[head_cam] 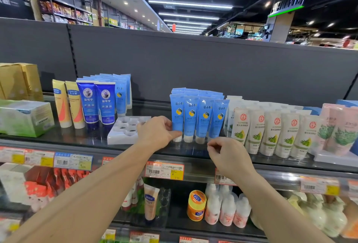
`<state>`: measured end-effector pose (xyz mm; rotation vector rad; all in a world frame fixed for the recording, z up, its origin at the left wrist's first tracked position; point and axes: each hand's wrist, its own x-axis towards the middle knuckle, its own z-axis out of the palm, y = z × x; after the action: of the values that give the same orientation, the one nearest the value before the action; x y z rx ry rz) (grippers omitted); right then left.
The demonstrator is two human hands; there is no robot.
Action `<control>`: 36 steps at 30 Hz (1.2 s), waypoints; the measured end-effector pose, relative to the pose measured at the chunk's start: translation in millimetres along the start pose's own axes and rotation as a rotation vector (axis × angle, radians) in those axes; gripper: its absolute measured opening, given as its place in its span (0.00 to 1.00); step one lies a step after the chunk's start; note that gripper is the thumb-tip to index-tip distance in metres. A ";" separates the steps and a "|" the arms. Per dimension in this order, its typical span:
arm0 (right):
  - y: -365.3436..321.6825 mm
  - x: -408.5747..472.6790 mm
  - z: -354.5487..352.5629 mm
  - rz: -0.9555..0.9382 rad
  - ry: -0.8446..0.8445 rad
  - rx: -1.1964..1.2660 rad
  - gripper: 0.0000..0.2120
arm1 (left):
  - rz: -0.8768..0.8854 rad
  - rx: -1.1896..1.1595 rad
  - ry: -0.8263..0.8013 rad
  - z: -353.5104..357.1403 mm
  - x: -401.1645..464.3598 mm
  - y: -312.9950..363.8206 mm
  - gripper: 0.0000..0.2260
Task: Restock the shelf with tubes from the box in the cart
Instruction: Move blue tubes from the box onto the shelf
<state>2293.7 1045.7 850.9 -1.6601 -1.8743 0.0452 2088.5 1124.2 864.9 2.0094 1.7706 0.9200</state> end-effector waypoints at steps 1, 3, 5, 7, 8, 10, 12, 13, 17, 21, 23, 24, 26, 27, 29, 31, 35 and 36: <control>0.1 -0.5 -0.9 0.007 0.019 -0.016 0.09 | 0.003 0.018 0.006 -0.4 -0.2 -1.9 0.15; 0.5 -1.6 -2.6 0.028 0.054 -0.046 0.09 | 0.010 0.080 0.021 -2.4 -2.0 -4.7 0.19; 0.0 -2.8 -3.7 0.049 0.070 -0.066 0.09 | 0.013 0.160 0.036 -4.5 -5.2 -6.2 0.21; -0.8 -3.6 -3.9 0.061 0.073 -0.079 0.09 | 0.009 0.218 0.034 -5.1 -7.4 -7.5 0.20; -1.1 -3.6 -3.5 0.065 0.072 -0.082 0.09 | 0.007 0.244 0.027 -5.2 -8.4 -7.5 0.20; -3.1 -3.4 -2.6 0.069 0.067 -0.080 0.09 | 0.010 0.284 0.007 -5.3 -10.2 -7.0 0.20; -7.1 -3.0 -0.6 0.062 0.055 -0.071 0.09 | 0.020 0.294 -0.011 -7.7 -12.8 -5.4 0.20; -10.1 -2.6 0.6 0.050 0.048 -0.060 0.09 | 0.028 0.285 -0.016 -9.7 -14.7 -4.7 0.20; -34.2 4.5 10.8 -0.034 0.044 0.010 0.08 | 0.074 0.180 0.037 -25.6 -28.9 -9.2 0.22; -76.2 11.4 32.0 -0.144 0.017 0.124 0.08 | 0.096 0.077 0.162 -50.5 -56.7 -32.9 0.20; -101.8 10.5 46.7 -0.197 -0.031 0.169 0.08 | 0.075 0.040 0.181 -66.1 -74.8 -52.2 0.19; -116.0 8.3 54.7 -0.209 -0.062 0.189 0.08 | 0.054 0.040 0.192 -75.3 -84.5 -63.7 0.18; -147.6 1.1 70.5 -0.206 -0.133 0.230 0.08 | -0.009 0.051 0.218 -97.1 -103.8 -90.2 0.18; -164.8 -3.1 78.5 -0.210 -0.163 0.244 0.08 | -0.045 0.060 0.231 -109.1 -113.2 -105.1 0.18; -203.4 -11.2 95.6 -0.265 -0.178 0.242 0.09 | -0.094 0.084 0.254 -137.6 -134.7 -135.1 0.19; -248.7 -19.1 115.1 -0.333 -0.171 0.232 0.10 | -0.129 0.118 0.278 -171.6 -160.7 -166.8 0.21; -361.7 -52.2 165.8 -0.451 -0.176 0.208 0.12 | -0.224 0.267 0.293 -249.0 -226.1 -249.0 0.23; -391.9 -63.9 181.4 -0.481 -0.203 0.203 0.13 | -0.246 0.313 0.298 -270.3 -243.1 -272.2 0.23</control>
<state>1863.2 973.9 842.3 -1.0721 -2.2922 0.2027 1699.0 892.3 836.7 1.8383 2.3929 0.9494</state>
